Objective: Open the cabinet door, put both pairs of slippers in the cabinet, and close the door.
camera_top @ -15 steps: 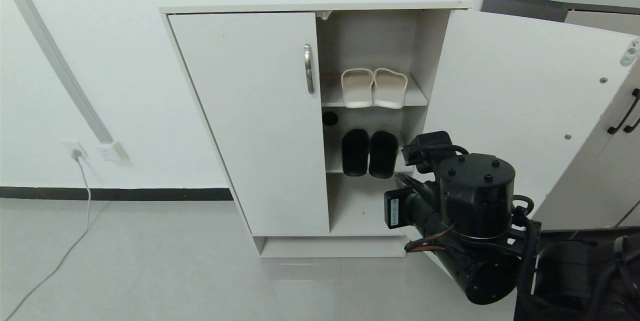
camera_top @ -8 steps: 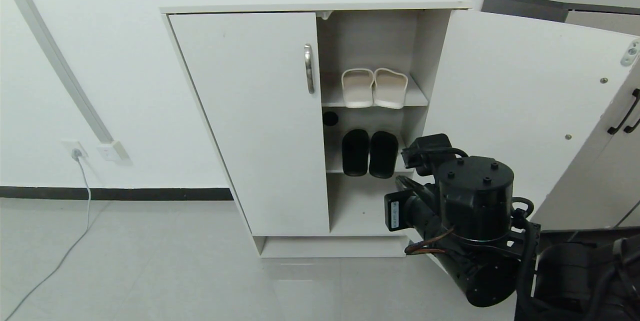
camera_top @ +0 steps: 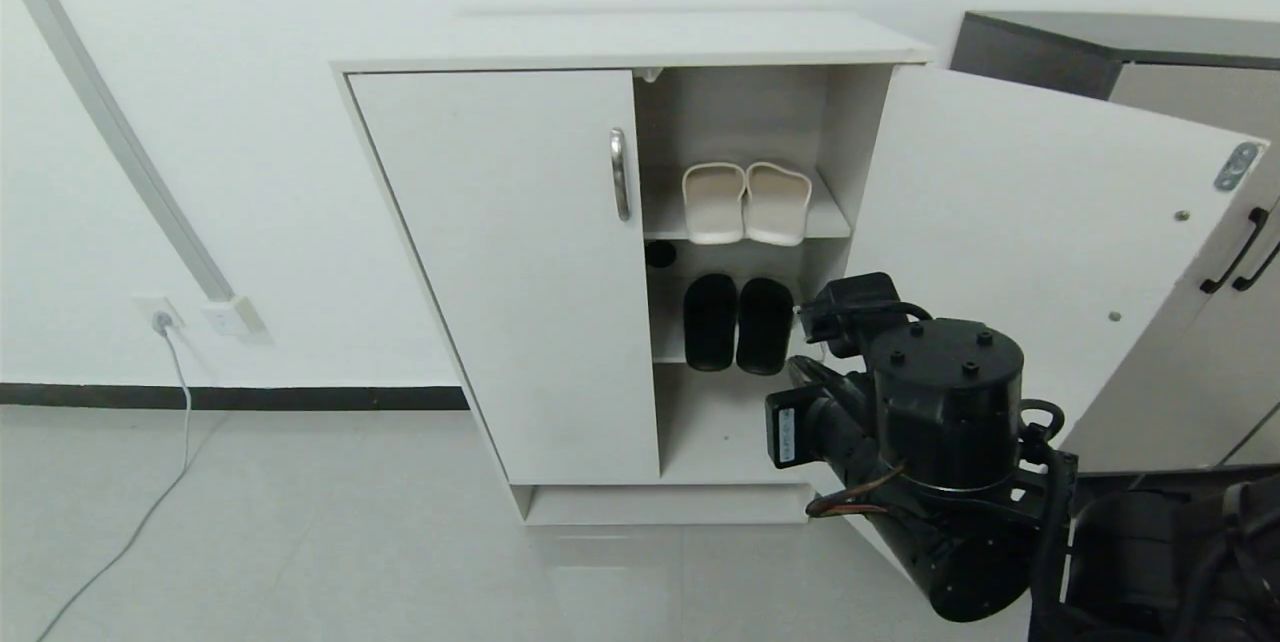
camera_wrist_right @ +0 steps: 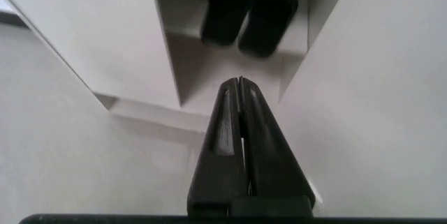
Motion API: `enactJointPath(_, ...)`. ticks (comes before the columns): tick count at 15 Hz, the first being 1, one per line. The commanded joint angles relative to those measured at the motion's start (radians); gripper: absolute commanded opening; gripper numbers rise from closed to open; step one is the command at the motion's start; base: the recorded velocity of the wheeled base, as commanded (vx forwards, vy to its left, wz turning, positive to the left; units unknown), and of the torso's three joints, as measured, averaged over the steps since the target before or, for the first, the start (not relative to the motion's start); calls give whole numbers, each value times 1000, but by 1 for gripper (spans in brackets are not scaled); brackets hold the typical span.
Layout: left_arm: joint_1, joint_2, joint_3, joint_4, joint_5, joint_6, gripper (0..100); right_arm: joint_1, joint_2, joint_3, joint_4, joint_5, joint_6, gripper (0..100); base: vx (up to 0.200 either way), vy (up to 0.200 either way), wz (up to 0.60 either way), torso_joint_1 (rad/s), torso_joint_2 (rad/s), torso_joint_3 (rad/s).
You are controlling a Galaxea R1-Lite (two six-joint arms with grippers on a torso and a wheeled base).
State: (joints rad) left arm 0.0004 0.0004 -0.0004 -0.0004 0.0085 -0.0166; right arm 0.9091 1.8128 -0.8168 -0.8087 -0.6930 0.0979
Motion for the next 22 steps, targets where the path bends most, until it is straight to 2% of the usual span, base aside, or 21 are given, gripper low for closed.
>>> enactJointPath(1, 0, 0, -1, 0, 1, 0, 0, -3, 2, 1, 2, 0, -1, 0, 0, 0, 0, 27, -525, -354)
enactJointPath(11, 0, 1, 0, 0, 1, 0, 0, -3, -1, 1, 0, -2, -3, 0, 0, 0, 0, 137, -471, -331)
enactJointPath(22, 0, 1, -1, 0, 1, 0, 0, -3, -7, 13, -1, 0, -7, 0, 0, 0, 0, 211, -517, -314)
